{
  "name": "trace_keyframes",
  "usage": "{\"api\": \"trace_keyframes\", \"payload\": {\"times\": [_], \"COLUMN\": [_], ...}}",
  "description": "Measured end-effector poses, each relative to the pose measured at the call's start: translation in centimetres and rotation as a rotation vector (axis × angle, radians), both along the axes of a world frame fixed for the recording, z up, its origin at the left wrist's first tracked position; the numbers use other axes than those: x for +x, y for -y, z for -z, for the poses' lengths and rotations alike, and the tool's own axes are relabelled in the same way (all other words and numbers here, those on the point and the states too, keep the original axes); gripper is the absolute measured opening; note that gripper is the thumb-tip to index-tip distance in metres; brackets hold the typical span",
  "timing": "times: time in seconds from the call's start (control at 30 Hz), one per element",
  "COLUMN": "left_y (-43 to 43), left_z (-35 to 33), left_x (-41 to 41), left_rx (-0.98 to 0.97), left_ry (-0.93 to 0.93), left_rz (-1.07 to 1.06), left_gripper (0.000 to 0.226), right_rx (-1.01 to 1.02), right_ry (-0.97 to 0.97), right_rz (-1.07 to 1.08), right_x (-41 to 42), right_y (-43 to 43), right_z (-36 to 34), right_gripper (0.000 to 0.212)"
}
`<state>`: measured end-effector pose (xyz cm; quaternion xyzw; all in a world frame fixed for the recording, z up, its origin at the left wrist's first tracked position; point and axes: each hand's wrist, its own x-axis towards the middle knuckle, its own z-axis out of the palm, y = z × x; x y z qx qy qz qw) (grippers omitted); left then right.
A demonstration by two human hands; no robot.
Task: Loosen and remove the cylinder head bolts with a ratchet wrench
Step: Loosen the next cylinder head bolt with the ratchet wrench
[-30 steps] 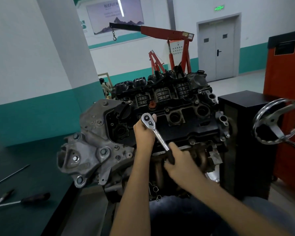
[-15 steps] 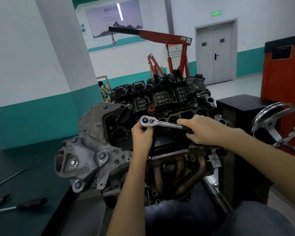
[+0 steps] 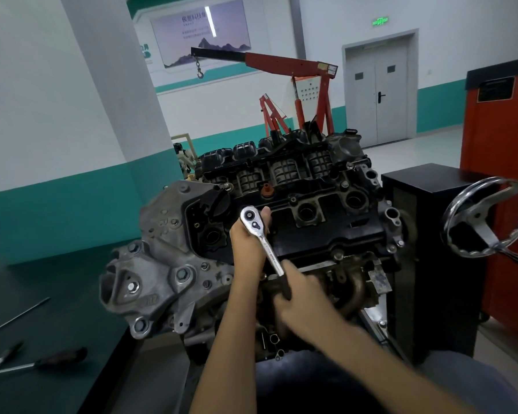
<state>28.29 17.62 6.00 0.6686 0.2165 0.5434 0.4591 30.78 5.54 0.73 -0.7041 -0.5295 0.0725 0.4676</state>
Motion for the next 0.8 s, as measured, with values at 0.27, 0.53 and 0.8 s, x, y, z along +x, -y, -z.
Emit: {"api": "trace_keyframes", "payload": {"times": [0.27, 0.53, 0.8], "left_y": [-0.7, 0.0, -0.9], "left_z": [-0.3, 0.3, 0.2], "left_x": [-0.2, 0.8, -0.2], "left_rx": [0.083, 0.014, 0.015], "left_ry": [-0.079, 0.01, -0.095], "left_rz": [0.08, 0.035, 0.055], "left_gripper": [0.034, 0.044, 0.044], "right_rx": [-0.264, 0.012, -0.057], "right_ry": [0.933, 0.084, 0.139], "right_rz": [0.089, 0.091, 0.008], "right_x": [11.6, 1.5, 2.6], "right_y": [1.9, 1.2, 1.0], "right_z": [-10.0, 0.0, -1.2], "right_gripper": [0.032, 0.024, 0.027]}}
